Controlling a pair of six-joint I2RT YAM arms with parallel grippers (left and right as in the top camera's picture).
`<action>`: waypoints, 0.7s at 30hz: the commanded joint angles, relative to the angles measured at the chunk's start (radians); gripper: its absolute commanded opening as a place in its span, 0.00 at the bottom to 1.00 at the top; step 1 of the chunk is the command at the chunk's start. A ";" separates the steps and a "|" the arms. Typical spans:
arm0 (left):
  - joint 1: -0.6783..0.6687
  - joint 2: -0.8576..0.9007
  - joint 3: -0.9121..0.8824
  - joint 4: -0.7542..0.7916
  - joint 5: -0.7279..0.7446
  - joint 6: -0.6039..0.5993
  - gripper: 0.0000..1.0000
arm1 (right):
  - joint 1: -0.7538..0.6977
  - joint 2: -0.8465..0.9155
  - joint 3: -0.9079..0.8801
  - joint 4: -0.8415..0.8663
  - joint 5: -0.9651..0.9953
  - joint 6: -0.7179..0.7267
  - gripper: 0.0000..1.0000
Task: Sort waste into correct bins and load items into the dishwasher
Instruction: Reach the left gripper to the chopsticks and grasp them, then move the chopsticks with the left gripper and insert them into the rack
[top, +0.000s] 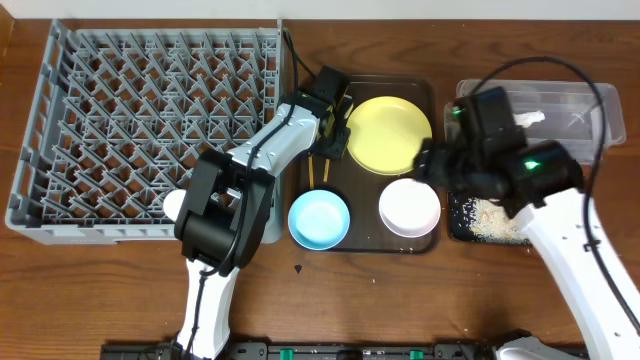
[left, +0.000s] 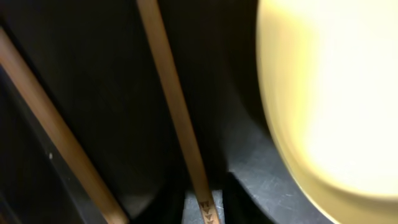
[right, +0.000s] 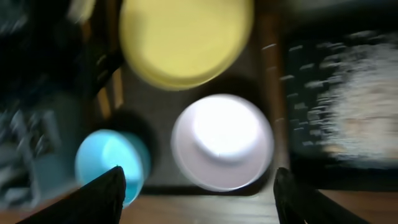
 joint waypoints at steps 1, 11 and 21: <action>-0.002 0.037 -0.004 -0.024 0.003 -0.018 0.08 | -0.112 -0.080 0.011 -0.014 0.099 -0.017 0.75; 0.029 -0.220 0.025 -0.172 -0.010 -0.050 0.08 | -0.319 -0.185 0.011 -0.032 0.128 -0.038 0.91; 0.200 -0.421 0.025 -0.294 -0.069 -0.057 0.08 | -0.328 -0.185 0.011 -0.071 0.127 -0.079 0.93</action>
